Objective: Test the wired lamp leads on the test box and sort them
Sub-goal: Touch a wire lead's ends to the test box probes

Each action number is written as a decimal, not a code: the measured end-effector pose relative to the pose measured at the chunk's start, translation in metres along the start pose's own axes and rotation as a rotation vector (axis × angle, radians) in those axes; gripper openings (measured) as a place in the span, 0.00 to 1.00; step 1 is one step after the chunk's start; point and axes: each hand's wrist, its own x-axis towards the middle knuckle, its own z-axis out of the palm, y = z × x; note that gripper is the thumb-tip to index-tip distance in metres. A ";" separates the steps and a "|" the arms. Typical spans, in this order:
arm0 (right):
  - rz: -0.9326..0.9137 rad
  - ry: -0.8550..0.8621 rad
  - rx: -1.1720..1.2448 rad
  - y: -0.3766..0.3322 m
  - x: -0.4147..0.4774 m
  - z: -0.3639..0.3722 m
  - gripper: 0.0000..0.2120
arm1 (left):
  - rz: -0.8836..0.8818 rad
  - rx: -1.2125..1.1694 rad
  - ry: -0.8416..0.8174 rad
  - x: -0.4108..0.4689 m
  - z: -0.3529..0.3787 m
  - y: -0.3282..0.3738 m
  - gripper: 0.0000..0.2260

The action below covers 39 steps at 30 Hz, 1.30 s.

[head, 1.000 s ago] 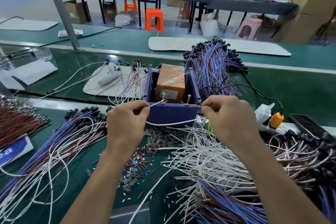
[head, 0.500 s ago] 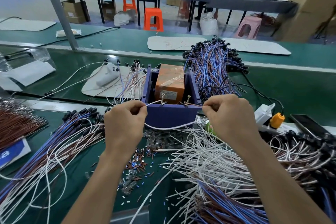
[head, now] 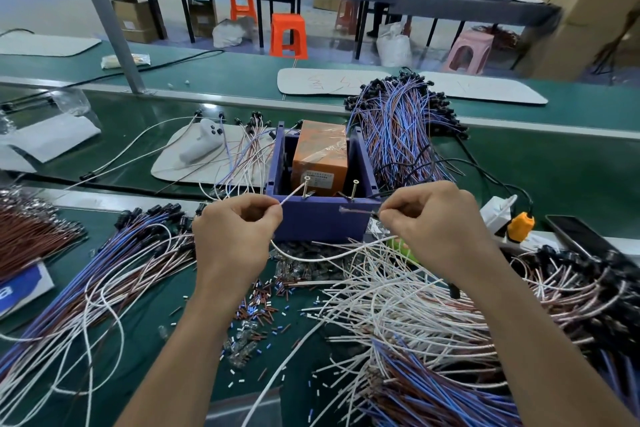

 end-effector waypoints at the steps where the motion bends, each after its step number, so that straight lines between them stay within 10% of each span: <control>1: 0.010 -0.050 0.012 0.000 -0.003 -0.002 0.07 | -0.037 -0.055 0.009 -0.001 -0.001 -0.001 0.10; 7: 0.001 -0.286 0.081 -0.001 -0.016 -0.016 0.11 | -0.228 -0.225 0.076 -0.009 -0.014 -0.014 0.06; 13: -0.002 -0.254 -0.070 -0.011 -0.028 -0.012 0.09 | -0.055 0.290 0.141 -0.038 -0.024 0.000 0.13; 19: -0.088 -0.234 -0.133 -0.025 -0.039 -0.002 0.08 | 0.335 0.167 -0.339 -0.073 -0.006 0.050 0.13; 24: -0.087 -0.211 -0.041 -0.016 -0.047 -0.031 0.07 | 0.163 0.104 -0.586 -0.064 0.002 0.061 0.06; 32: -0.031 -0.181 -0.284 0.024 -0.047 -0.112 0.11 | 0.501 0.348 -0.458 -0.068 0.043 0.093 0.05; 39: 0.047 -0.103 -0.754 0.085 -0.058 -0.122 0.09 | 0.559 0.357 -0.660 -0.103 0.100 0.096 0.07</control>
